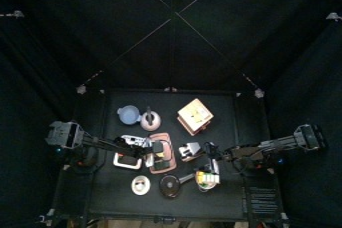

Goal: Place starfruit bottom on plate

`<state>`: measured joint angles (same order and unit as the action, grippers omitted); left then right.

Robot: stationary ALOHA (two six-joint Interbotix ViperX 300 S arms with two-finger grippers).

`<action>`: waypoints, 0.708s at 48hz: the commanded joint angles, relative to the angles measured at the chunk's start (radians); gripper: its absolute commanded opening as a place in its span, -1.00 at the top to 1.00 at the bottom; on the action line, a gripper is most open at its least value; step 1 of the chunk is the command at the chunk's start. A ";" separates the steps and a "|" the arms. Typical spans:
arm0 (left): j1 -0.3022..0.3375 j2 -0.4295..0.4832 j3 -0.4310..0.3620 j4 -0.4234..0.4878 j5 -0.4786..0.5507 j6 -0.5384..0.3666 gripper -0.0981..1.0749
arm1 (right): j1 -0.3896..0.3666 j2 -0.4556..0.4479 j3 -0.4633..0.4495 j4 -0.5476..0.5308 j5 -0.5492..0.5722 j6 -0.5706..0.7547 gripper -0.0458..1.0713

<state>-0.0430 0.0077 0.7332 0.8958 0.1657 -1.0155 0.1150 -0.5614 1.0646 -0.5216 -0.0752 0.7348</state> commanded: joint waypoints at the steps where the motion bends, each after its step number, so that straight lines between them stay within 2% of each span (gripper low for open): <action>1: 0.002 -0.011 -0.018 0.003 -0.002 0.000 -0.68 | -0.002 0.000 -0.011 0.002 -0.008 0.000 -0.88; 14: 0.000 -0.011 -0.023 0.002 0.002 0.000 -0.68 | -0.002 0.008 -0.008 0.002 -0.008 0.000 -0.88; 20: -0.002 -0.038 -0.018 0.002 0.046 0.002 -0.67 | -0.002 0.009 -0.011 0.002 -0.008 0.002 -0.88; 24: -0.028 -0.067 -0.008 0.000 0.118 -0.003 -0.67 | -0.002 0.009 -0.011 0.002 -0.008 0.002 -0.88; 28: -0.064 -0.097 -0.003 -0.015 0.232 -0.012 -0.66 | -0.002 0.009 -0.008 0.002 -0.008 0.002 -0.88; 34: -0.135 -0.132 -0.018 -0.086 0.422 -0.037 -0.67 | -0.002 0.014 -0.008 0.002 -0.008 0.002 -0.88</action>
<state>-0.1335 -0.0844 0.7394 0.8483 0.4679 -1.0370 0.1150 -0.5446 1.0646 -0.5216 -0.0736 0.7348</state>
